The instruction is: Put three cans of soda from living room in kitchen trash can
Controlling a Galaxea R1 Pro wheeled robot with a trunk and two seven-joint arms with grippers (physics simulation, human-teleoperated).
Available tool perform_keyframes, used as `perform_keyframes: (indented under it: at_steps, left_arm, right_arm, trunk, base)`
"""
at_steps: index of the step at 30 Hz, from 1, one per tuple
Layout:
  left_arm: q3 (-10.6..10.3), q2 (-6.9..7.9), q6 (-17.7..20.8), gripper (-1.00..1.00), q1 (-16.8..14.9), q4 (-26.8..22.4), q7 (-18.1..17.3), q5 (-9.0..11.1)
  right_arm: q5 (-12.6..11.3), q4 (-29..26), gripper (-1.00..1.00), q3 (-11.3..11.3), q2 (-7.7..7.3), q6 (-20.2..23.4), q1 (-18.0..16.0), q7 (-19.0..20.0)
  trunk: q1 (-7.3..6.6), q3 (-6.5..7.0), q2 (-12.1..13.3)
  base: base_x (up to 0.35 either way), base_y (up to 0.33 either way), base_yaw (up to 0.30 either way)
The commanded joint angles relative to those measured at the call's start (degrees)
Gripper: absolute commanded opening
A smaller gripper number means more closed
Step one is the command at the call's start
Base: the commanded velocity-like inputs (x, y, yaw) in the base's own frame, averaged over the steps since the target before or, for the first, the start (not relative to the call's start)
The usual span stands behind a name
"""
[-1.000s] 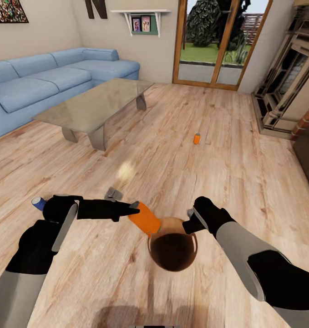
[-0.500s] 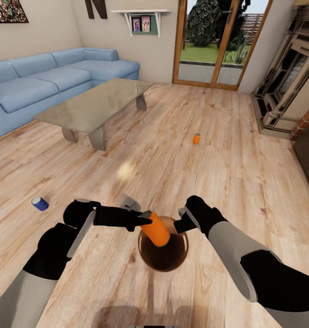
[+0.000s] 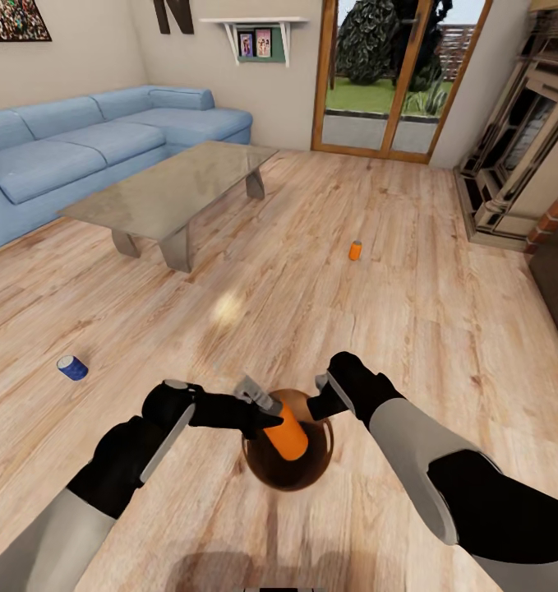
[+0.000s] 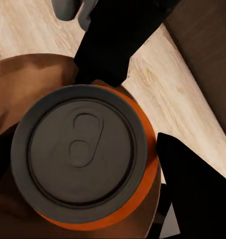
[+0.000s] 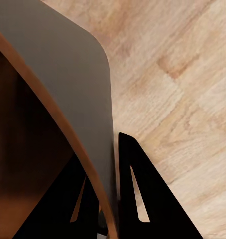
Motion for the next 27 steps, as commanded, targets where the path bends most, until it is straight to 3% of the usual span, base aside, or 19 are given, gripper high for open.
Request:
perform_keyframes:
  at_steps: [1,6,13,19,20,27]
  left_arm:
    - [-1.4,-0.02,-0.8,-1.0,0.0,0.4,1.3,0.0]
    - [-5.3,-0.95,-4.2,-1.0,0.0,3.6,5.4,0.0]
    - [-13.0,-1.95,-5.2,-1.0,0.1,4.9,16.1,-0.1]
    - [-16.2,-1.98,-5.2,-1.0,0.1,4.9,21.8,-0.1]
    - [-17.0,-1.96,-5.2,-1.0,0.1,4.9,24.4,-0.1]
    - [-19.2,-1.94,-5.1,-1.0,0.1,5.1,28.9,-0.2]
  right_arm:
    - [-1.8,0.0,-1.0,-0.2,0.22,0.2,0.0,0.2]
    - [-1.8,0.0,-1.0,-0.2,0.53,0.2,0.0,0.2]
    - [-1.8,0.0,-1.0,-0.3,0.64,0.2,0.0,0.2]
    - [-1.8,0.1,-1.0,-0.3,0.66,0.2,0.0,0.2]
    - [-1.8,0.1,-1.0,-0.3,0.68,0.2,0.0,0.2]
    - [-1.8,0.2,-1.0,-0.3,0.74,0.2,0.0,0.2]
  trunk:
    - [0.0,0.0,0.0]
    - [0.0,0.0,0.0]
    - [0.0,0.0,0.0]
    - [0.0,0.0,0.0]
    - [0.0,0.0,0.0]
    - [0.0,0.0,0.0]
  base:
    - [0.0,0.0,0.0]
    - [0.0,0.0,0.0]
    - [0.0,0.0,0.0]
    - [0.0,0.0,0.0]
    - [0.0,0.0,0.0]
    - [0.0,0.0,0.0]
